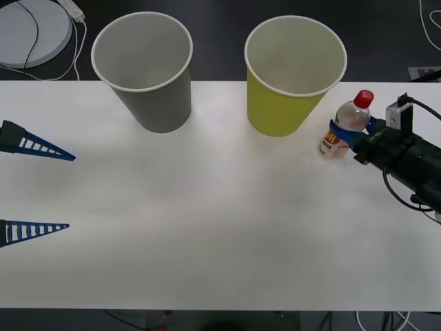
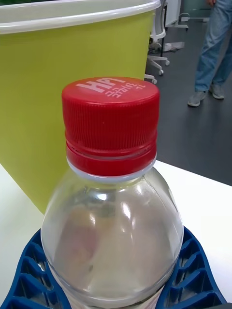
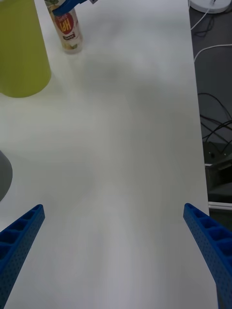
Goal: Put the can into the green bin and the plastic bottle into the gray bin
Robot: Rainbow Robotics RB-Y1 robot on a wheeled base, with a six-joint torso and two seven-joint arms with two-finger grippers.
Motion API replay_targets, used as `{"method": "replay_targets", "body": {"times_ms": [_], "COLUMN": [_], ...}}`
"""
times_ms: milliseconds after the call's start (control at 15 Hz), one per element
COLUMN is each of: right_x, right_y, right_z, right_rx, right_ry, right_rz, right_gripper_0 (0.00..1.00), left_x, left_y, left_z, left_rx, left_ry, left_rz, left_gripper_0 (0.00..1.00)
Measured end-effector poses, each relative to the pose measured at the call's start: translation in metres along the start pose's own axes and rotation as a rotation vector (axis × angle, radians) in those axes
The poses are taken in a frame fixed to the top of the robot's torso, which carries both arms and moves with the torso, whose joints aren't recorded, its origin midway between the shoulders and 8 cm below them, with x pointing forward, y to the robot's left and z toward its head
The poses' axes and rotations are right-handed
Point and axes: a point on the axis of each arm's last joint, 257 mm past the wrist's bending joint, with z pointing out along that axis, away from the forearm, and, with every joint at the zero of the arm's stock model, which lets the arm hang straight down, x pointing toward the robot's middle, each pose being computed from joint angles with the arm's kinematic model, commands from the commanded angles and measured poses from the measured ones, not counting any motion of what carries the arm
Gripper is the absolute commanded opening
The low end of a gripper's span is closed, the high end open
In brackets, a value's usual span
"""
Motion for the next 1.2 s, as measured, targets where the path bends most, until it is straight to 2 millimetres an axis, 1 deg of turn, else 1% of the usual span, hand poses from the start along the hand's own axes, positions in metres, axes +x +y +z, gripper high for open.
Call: {"method": "replay_targets", "body": {"times_ms": [267,667,1067,1200], "right_x": [-0.002,-0.013,-0.027,-0.036], "right_y": [-0.004,0.005,0.024,0.034], "right_z": [-0.016,-0.045,-0.076,-0.088], "right_rx": [-0.004,-0.036,-0.092,-0.115], "right_ry": [-0.003,-0.02,-0.031,-0.03], "right_rz": [-0.008,0.0,0.049,0.085], "right_gripper_0": [0.0,0.0,0.0,0.0], "left_x": [0.0,0.0,0.0,0.0], "left_y": [0.0,0.0,0.0,0.0], "left_z": [0.0,0.0,0.0,0.0], "left_rx": [0.0,0.0,0.0,0.0], "left_ry": [0.0,0.0,0.0,0.0], "left_rz": [0.0,0.0,0.0,0.0], "left_gripper_0": [1.0,1.0,1.0,1.0]}}
